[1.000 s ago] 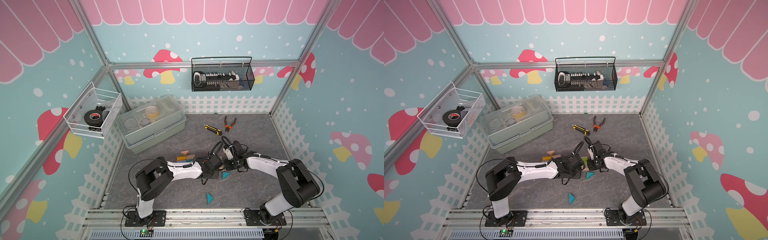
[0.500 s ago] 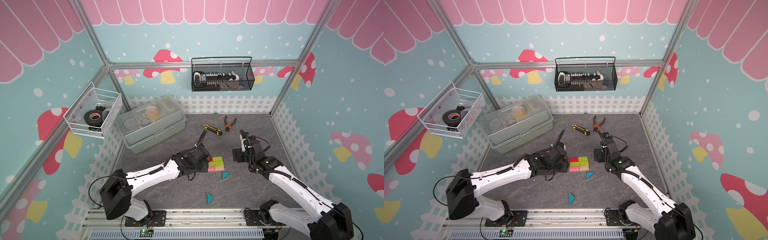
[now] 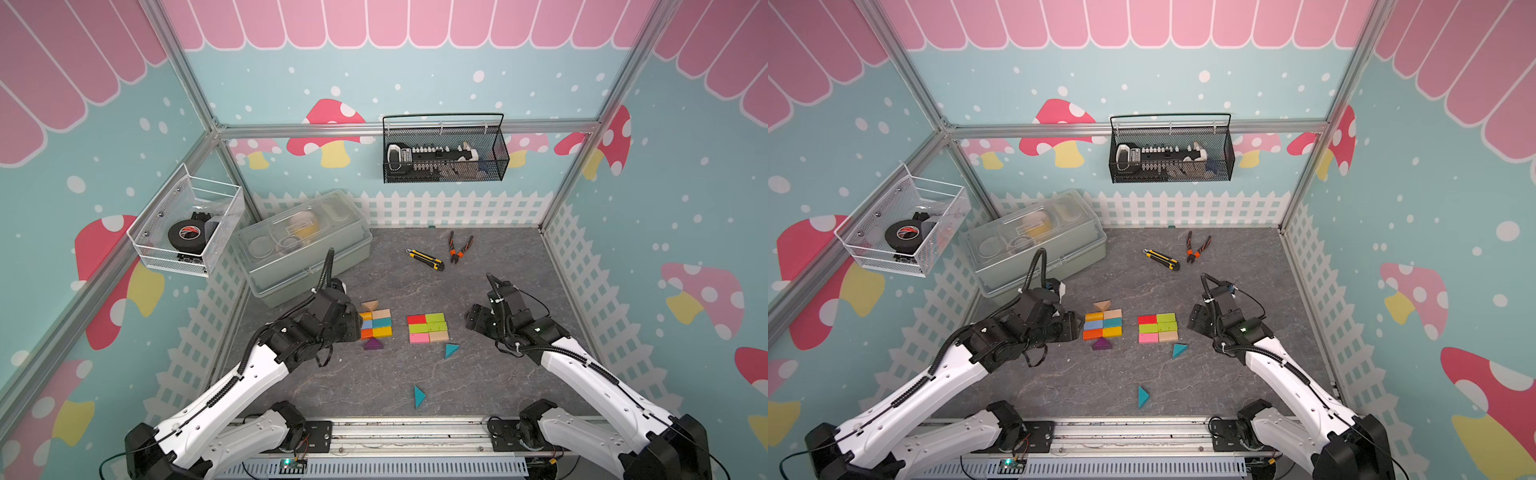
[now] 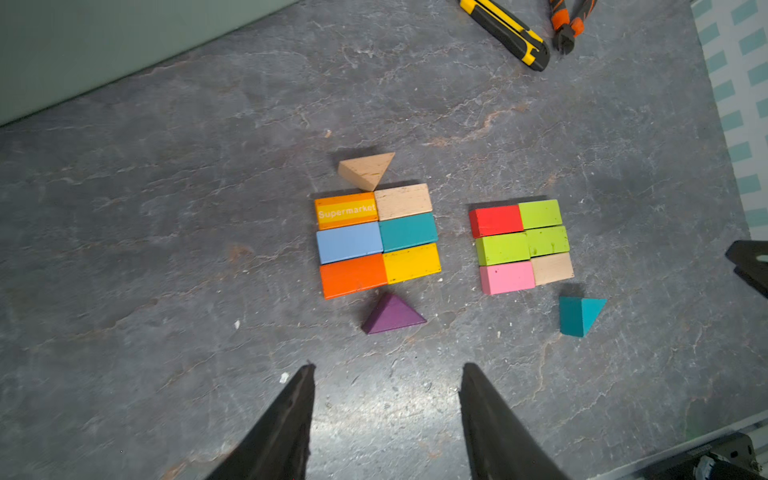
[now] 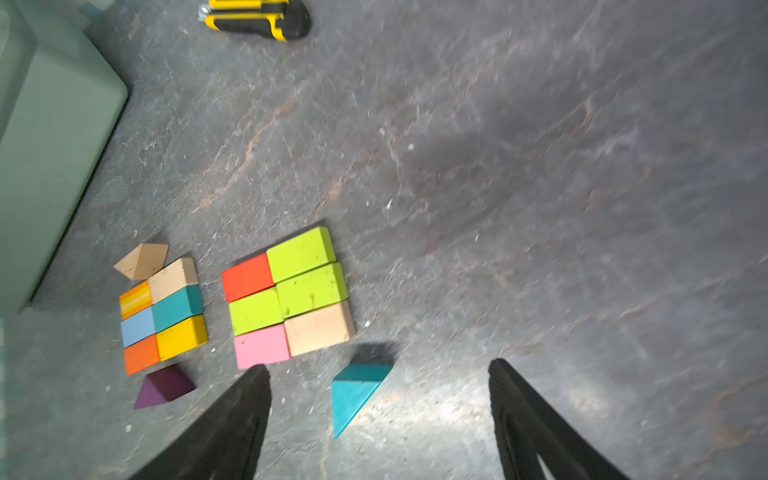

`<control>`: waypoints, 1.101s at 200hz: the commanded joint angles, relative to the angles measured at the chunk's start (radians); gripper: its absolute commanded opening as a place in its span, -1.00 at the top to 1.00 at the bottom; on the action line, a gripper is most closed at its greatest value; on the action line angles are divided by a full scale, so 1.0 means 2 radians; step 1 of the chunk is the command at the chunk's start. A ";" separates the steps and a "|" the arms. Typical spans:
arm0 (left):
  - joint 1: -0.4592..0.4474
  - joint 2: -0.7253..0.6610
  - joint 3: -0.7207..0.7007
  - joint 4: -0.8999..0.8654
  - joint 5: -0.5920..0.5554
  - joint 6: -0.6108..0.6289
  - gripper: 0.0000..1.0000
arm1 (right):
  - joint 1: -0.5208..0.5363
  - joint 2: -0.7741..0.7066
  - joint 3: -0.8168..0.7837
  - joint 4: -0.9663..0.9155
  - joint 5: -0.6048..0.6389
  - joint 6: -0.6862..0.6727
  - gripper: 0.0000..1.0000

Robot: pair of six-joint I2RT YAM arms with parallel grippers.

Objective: Assemble a piece of candy with building blocks
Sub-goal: Pick up the building block from the center of the board.

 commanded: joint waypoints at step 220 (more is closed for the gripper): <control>0.008 -0.035 0.008 -0.044 0.000 0.068 -0.17 | 0.073 0.248 0.078 -0.057 -0.034 0.246 -0.39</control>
